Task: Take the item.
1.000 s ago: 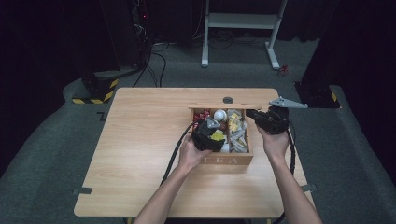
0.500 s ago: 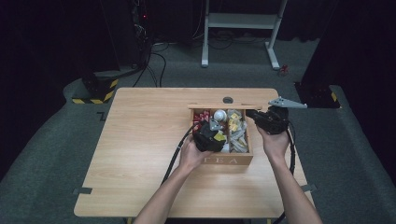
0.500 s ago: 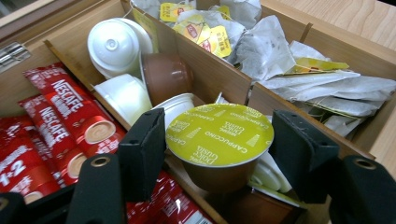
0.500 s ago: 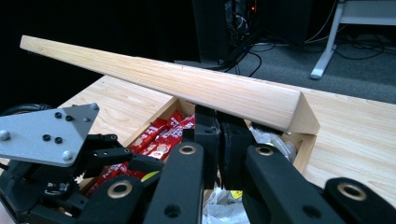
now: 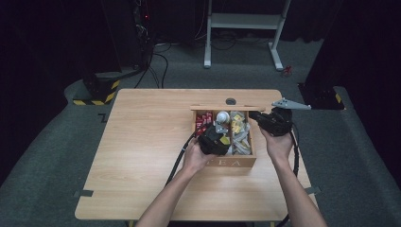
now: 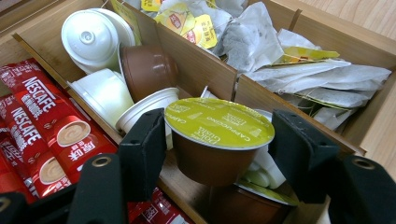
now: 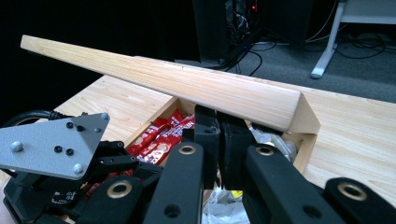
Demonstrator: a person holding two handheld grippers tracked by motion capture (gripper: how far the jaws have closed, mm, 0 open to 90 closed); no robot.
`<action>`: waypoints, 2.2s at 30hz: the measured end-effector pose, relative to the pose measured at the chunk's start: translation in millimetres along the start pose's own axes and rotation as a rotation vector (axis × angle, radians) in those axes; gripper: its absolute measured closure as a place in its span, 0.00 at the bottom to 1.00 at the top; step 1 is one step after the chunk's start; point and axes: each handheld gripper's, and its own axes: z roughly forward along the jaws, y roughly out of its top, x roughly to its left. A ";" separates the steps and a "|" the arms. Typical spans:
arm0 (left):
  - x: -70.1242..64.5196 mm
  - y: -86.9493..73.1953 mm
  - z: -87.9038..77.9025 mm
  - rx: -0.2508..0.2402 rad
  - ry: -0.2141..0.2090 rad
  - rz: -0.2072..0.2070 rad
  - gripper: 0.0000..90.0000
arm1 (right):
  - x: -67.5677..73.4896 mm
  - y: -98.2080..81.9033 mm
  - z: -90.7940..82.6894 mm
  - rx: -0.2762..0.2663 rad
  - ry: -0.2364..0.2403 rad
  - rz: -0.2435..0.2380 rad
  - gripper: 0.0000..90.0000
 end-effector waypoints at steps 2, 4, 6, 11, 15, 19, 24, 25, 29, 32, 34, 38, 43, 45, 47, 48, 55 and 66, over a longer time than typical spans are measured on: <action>-0.2 0.0 0.1 0.000 -0.001 -0.001 0.42 | -0.1 0.1 0.0 0.000 0.000 0.001 0.97; -0.2 -0.3 -0.2 -0.002 -0.003 0.003 0.42 | 0.2 0.4 0.0 0.002 -0.001 0.003 0.97; -0.2 -0.5 -1.4 -0.009 -0.005 0.009 0.45 | 0.1 1.1 0.0 0.004 -0.003 0.002 0.97; -0.1 -0.4 -2.6 -0.023 -0.010 0.008 0.45 | 0.2 1.7 0.0 0.006 -0.003 0.005 0.97; -0.6 1.1 -7.8 -0.054 -0.006 0.012 0.45 | 0.2 2.0 0.1 0.006 -0.003 0.008 0.97; -0.6 1.7 -12.6 -0.071 -0.007 0.014 0.45 | 0.2 2.1 0.0 0.005 -0.004 0.005 0.97; 0.7 2.7 -21.7 -0.111 -0.011 0.004 0.45 | 0.2 2.8 -0.4 0.003 -0.004 0.005 0.97; 0.9 2.9 -24.4 -0.118 -0.011 0.005 0.45 | 0.2 3.0 -0.4 0.004 -0.004 0.005 0.97; 1.3 2.5 -32.2 -0.142 -0.007 0.006 0.45 | 0.8 3.2 -0.7 0.007 -0.006 0.005 0.97; 3.8 -0.3 -39.4 -0.169 -0.006 -0.010 0.45 | 1.1 3.0 -0.7 0.008 -0.008 0.004 0.97; 6.8 -2.9 -46.0 -0.186 -0.006 -0.025 0.45 | 1.3 3.7 -0.6 0.009 -0.012 0.001 0.97; 11.5 -11.5 -56.3 -0.213 0.000 -0.051 0.45 | 4.3 2.0 0.8 0.009 -0.004 -0.002 0.97; 20.7 -19.6 -73.0 -0.245 0.011 -0.086 0.45 | 5.9 1.8 4.0 0.012 -0.006 -0.010 0.98; 22.8 -21.9 -78.3 -0.251 0.015 -0.089 0.45 | 6.3 1.8 3.4 0.014 -0.008 -0.012 0.99; 24.0 -23.2 -80.6 -0.250 0.017 -0.090 0.45 | 5.9 1.8 3.5 0.012 -0.007 -0.012 0.99; 25.1 -23.9 -81.8 -0.250 0.023 -0.088 0.45 | 5.7 2.0 3.6 0.011 -0.006 -0.010 0.99; 32.7 -31.6 -95.0 -0.277 0.029 -0.125 0.45 | 5.7 2.2 2.1 0.019 -0.009 -0.018 0.99; 47.1 -39.8 -117.5 -0.294 0.044 -0.155 0.46 | 5.9 3.1 3.1 0.016 -0.006 -0.014 0.99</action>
